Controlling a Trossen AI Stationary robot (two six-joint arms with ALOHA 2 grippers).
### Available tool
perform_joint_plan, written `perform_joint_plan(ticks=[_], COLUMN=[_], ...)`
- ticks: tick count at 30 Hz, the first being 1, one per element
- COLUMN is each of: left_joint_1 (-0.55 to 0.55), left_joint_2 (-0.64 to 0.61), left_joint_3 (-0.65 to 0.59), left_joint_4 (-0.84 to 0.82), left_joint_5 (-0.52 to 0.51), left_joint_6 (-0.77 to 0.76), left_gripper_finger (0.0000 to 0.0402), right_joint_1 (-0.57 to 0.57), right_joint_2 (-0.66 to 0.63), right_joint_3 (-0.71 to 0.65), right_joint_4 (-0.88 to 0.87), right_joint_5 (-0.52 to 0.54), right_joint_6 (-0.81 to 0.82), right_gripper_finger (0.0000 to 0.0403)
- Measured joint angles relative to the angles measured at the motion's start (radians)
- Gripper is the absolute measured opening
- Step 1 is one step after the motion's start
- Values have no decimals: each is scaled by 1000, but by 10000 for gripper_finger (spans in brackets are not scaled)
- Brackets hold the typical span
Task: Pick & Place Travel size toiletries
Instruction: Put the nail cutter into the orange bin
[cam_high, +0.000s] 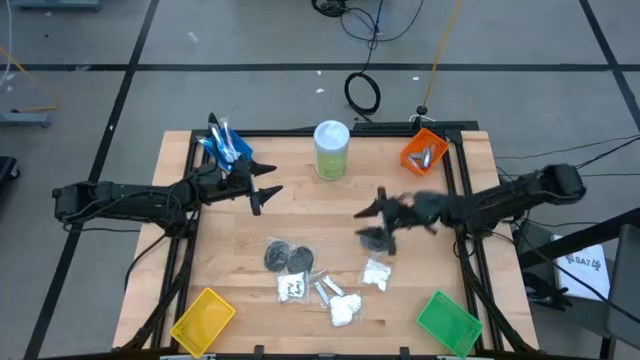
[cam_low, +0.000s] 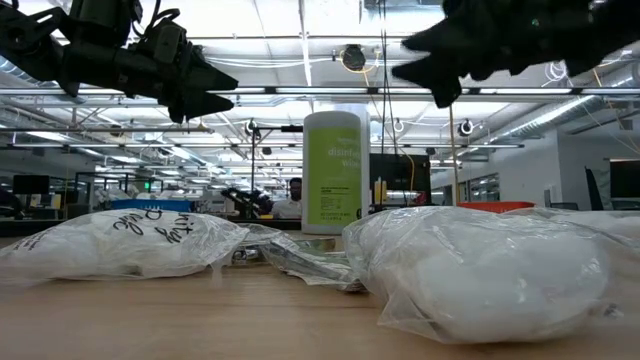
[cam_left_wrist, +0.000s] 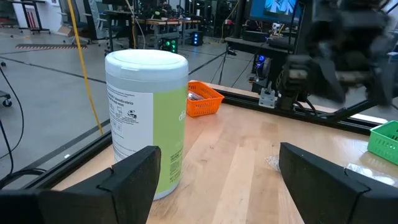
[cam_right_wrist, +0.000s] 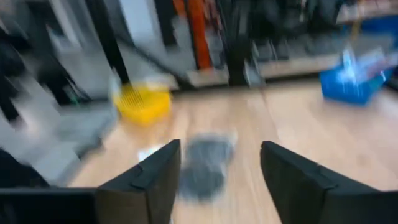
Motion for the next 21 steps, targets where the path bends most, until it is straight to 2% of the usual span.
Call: perform_joint_plan(ticks=[3, 6, 10, 13, 21], left_joint_1=[0, 0, 0, 0, 0], left_joint_2=[0, 0, 0, 0, 0], left_joint_3=[0, 0, 0, 0, 0], left_joint_4=[0, 0, 0, 0, 0], left_joint_5=[0, 0, 0, 0, 0], left_joint_6=[0, 0, 0, 0, 0], left_gripper_finger=[321, 321, 321, 321, 321], right_joint_1=[98, 156, 203, 220, 226], right_joint_2=[110, 251, 450, 571, 761], right_joint_3=[138, 294, 458, 552, 734], right_joint_4=[-243, -440, -545, -565, -612], right_joint_5=[165, 232, 222, 155, 70], right_joint_6=[21, 81, 99, 82, 61], right_gripper_finger=[241, 248, 244, 240, 238])
